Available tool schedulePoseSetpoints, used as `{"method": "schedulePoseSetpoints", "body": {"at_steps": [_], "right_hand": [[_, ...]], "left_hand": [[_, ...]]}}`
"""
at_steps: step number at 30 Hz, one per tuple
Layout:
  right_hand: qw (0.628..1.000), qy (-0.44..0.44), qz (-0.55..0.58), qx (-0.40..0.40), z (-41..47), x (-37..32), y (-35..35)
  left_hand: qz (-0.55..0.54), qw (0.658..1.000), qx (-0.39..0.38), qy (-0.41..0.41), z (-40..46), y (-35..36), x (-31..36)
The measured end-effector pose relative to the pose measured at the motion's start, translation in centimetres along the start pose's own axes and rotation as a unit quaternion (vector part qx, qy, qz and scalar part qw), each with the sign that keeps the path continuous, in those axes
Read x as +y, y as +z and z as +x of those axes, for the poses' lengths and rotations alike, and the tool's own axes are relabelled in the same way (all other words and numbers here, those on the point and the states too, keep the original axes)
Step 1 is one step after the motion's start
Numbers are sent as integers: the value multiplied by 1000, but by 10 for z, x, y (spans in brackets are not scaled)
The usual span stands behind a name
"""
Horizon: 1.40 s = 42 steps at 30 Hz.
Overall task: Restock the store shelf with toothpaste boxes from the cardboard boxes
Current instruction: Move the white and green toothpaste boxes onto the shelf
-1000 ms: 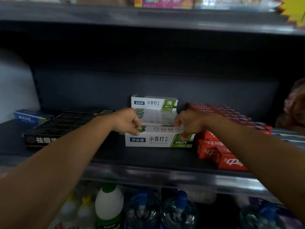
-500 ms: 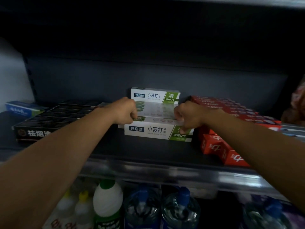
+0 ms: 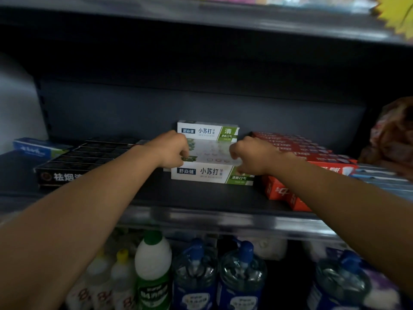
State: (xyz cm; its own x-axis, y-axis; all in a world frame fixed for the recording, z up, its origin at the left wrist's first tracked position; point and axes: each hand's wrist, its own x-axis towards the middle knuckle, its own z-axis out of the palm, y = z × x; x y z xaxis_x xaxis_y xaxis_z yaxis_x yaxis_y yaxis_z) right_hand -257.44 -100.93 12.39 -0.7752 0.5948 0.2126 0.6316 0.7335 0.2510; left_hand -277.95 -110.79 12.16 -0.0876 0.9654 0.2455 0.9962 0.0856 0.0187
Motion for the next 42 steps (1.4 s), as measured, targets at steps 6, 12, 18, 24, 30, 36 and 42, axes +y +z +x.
{"method": "schedulePoseSetpoints", "body": {"at_steps": [6, 12, 18, 24, 30, 36, 42], "right_hand": [[999, -21, 43, 21, -44, -45, -11], [994, -50, 97, 27, -111, -100, 4], [982, -81, 147, -85, -172, -159, 94], [957, -87, 193, -200, -204, -204, 193], [939, -100, 200, -262, -228, -231, 287], [936, -66, 198, -283, -229, -244, 348], [942, -24, 167, -292, -229, -257, 381]], "left_hand": [[-31, 998, -7, 55, -49, -9, 19], [-39, 989, -43, 139, -127, 7, 31], [-25, 970, -165, 178, -198, 98, 29], [-69, 945, -258, 190, -243, 198, 15], [-71, 927, -326, 168, -269, 275, 2], [-105, 924, -346, 126, -282, 325, -12], [-122, 923, -351, 101, -285, 344, -22]]}}
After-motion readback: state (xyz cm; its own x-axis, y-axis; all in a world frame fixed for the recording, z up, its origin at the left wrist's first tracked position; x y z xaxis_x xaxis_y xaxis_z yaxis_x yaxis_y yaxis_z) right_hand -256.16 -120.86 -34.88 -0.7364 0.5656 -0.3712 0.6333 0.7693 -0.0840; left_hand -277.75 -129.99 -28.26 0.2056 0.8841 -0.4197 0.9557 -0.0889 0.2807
